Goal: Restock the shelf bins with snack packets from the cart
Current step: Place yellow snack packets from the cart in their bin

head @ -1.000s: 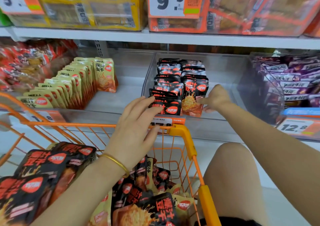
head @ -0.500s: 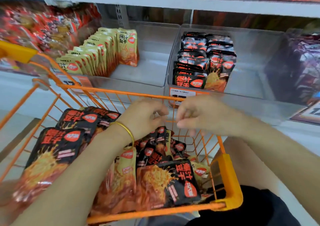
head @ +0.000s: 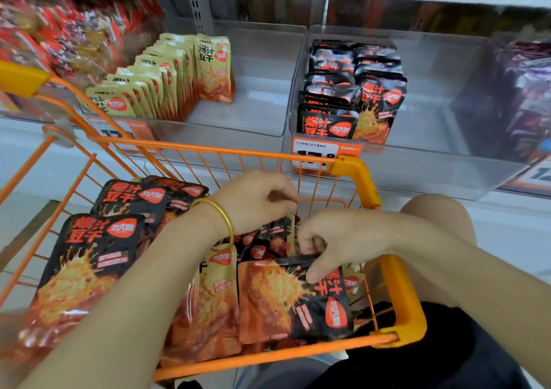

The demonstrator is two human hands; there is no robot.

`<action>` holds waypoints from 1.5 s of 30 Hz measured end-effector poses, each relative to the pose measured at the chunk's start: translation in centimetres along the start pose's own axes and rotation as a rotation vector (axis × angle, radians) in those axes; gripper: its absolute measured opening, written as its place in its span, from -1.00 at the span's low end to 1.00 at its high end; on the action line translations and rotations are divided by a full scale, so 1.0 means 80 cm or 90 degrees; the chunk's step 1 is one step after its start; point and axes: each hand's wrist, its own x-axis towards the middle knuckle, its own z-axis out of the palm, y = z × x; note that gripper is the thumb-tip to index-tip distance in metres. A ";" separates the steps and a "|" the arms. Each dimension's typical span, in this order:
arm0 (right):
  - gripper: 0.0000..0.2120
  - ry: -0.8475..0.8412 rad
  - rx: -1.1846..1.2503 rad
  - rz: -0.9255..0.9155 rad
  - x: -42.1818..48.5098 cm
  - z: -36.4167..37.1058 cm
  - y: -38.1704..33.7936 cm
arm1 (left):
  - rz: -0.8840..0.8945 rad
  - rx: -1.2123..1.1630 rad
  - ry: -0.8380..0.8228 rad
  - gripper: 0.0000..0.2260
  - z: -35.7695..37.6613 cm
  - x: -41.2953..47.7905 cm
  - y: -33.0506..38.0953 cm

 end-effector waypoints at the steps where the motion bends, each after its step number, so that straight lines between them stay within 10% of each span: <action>1: -0.80 0.025 0.056 -0.014 -0.007 -0.004 0.001 | -0.007 -0.018 -0.033 -0.91 0.000 0.000 0.002; 8: -0.89 0.320 0.277 -0.041 -0.036 -0.034 0.016 | -0.046 -0.284 -0.144 -0.92 -0.001 -0.007 0.015; 16: -0.80 0.417 0.694 -0.119 -0.070 -0.042 0.039 | -0.050 -0.443 0.178 -0.93 -0.004 0.041 0.058; 20: -0.74 0.525 0.651 -0.024 -0.077 -0.056 0.068 | 0.007 -0.374 0.270 -0.85 0.001 0.081 0.088; 25: -0.80 0.803 0.551 0.152 -0.082 -0.123 0.142 | 0.057 0.086 0.411 -0.69 0.018 0.095 0.071; 34: -0.72 0.542 0.225 0.409 0.005 -0.146 0.199 | 0.106 0.225 0.315 -0.57 0.055 0.081 0.035; 45: -0.67 0.466 0.210 0.411 0.012 -0.142 0.196 | 0.111 0.196 0.310 -0.61 0.053 0.077 0.033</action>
